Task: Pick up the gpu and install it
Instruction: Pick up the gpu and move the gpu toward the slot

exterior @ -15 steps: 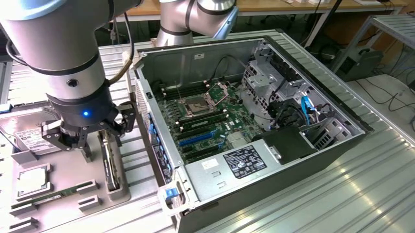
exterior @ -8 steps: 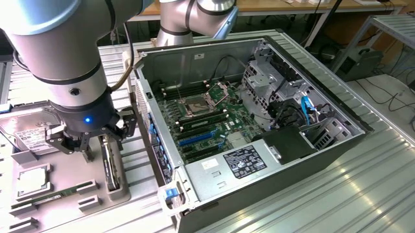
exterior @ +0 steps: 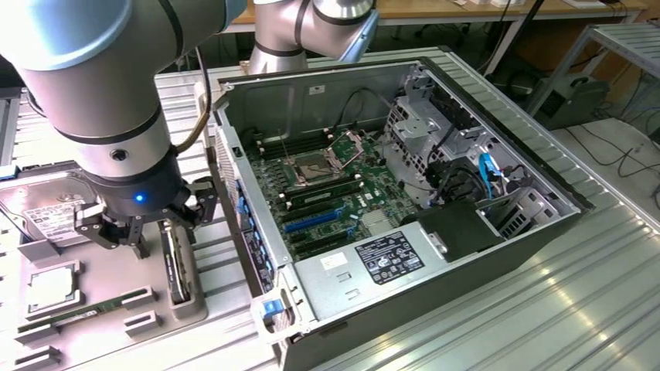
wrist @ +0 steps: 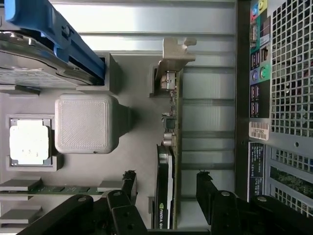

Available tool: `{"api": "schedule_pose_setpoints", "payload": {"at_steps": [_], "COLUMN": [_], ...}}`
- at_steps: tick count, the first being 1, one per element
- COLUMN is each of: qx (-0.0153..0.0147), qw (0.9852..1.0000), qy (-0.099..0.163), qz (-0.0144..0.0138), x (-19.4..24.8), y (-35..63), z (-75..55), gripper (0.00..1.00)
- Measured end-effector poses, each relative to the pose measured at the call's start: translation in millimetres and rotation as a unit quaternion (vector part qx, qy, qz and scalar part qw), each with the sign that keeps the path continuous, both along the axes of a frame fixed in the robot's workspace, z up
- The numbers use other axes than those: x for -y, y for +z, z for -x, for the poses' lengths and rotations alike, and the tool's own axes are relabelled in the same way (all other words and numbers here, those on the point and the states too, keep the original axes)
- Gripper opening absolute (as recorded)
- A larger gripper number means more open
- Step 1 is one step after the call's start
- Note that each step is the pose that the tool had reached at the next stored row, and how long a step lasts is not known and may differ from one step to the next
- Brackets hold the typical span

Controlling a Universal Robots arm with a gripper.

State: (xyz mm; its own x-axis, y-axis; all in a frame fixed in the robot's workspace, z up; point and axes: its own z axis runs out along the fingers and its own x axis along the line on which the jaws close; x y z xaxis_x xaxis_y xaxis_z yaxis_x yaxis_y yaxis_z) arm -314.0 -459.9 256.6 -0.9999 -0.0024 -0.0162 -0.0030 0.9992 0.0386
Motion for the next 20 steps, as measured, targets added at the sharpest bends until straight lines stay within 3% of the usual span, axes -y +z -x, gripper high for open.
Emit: {"api": "schedule_pose_setpoints", "payload": {"at_steps": [11, 20], "qx": [0.001, 0.0011], "qw": [1.0, 1.0], "qy": [-0.005, -0.005], "qz": [0.0, 0.0], "x": [0.0, 0.0], "y": [-9.7, -10.3], "z": [0.7, 0.7], "gripper": [0.61, 0.61]}}
